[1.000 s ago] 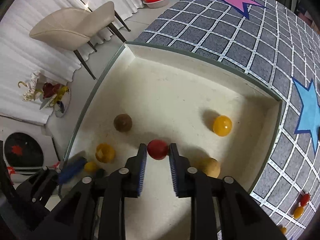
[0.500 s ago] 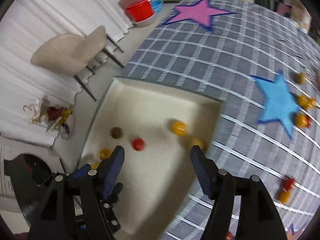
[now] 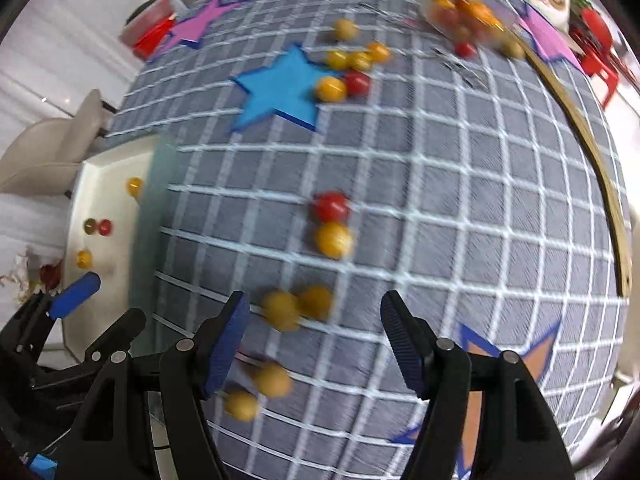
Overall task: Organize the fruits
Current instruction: 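Return to the cloth and grasp a yellow tomato with the right tool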
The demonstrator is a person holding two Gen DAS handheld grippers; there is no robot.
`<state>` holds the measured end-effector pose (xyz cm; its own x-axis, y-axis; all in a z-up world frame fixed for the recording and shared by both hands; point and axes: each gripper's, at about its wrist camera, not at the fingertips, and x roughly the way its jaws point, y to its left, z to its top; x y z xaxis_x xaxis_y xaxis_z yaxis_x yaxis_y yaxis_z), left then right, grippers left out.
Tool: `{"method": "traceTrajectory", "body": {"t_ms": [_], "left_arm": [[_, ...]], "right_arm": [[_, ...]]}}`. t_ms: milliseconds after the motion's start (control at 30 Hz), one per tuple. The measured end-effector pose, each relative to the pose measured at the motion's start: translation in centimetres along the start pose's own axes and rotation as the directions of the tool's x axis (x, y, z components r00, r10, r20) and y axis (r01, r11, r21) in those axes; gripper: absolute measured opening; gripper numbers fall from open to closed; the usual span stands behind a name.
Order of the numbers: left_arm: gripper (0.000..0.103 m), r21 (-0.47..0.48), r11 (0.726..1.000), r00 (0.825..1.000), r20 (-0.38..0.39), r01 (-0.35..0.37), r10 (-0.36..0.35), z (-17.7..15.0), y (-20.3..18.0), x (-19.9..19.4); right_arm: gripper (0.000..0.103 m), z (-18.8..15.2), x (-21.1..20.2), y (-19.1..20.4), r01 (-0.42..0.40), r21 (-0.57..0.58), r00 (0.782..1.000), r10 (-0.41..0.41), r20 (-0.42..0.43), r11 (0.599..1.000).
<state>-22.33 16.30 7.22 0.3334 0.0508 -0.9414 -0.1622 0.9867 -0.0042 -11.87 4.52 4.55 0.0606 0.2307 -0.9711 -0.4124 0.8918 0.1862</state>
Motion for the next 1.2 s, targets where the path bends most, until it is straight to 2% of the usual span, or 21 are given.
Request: {"method": "traceTrajectory", "body": {"t_ms": [167,367,433,667,800,867,933,1000,1167,1200], "left_arm": [[0.069,0.056,0.998,0.998,-0.05,0.039,-0.036,-0.2,-3.1,1.9],[0.069,0.065,0.997,0.995,-0.094,0.042,-0.035,-1.0,-4.1,3.6],[0.069,0.071,0.996,0.994,-0.1,0.047,-0.04,-1.2,-4.2,3.8],[0.069,0.098,0.995,0.994,-0.11,0.029,-0.018,-1.7,-5.1,4.7],[0.069,0.102,0.994,0.996,-0.093,0.027,-0.017,-1.3,-5.4,5.0],[0.069,0.096,0.995,0.996,-0.091,0.026,-0.018,-1.3,-5.5,5.0],[0.069,0.091,0.996,0.996,-0.09,0.023,-0.015,-1.3,-5.6,5.0],[0.069,0.08,0.997,0.996,-0.092,0.021,-0.013,-1.4,-5.7,5.0],[0.049,0.073,0.997,0.996,-0.091,0.034,-0.027,-1.4,-5.6,4.6],[0.041,0.071,0.997,0.995,-0.09,0.039,-0.033,-1.5,-5.6,4.5]], "right_arm": [[0.071,-1.1,0.5,-2.1,-0.002,0.022,1.0,0.002,-0.01,1.0],[0.056,-1.3,0.9,-2.7,-0.055,0.02,0.998,0.055,-0.017,0.998],[0.05,-1.5,1.2,-2.7,-0.065,0.003,0.998,0.065,-0.026,0.998],[0.047,-2.1,2.3,-1.9,-0.069,-0.078,0.997,0.066,-0.046,0.995],[0.043,-1.5,2.8,-0.8,-0.059,-0.129,0.998,0.057,-0.023,0.99],[0.038,-1.0,2.9,-0.4,-0.063,-0.141,0.998,0.062,-0.01,0.988],[0.028,-0.7,3.1,-0.1,-0.073,-0.149,0.997,0.072,-0.011,0.986],[0.024,-0.5,3.3,0.4,-0.082,-0.158,0.997,0.079,-0.02,0.984],[0.023,-0.8,3.2,0.3,-0.098,-0.121,0.995,0.095,-0.026,0.988],[0.023,-0.9,3.0,0.0,-0.103,-0.104,0.995,0.101,-0.026,0.989]]}}
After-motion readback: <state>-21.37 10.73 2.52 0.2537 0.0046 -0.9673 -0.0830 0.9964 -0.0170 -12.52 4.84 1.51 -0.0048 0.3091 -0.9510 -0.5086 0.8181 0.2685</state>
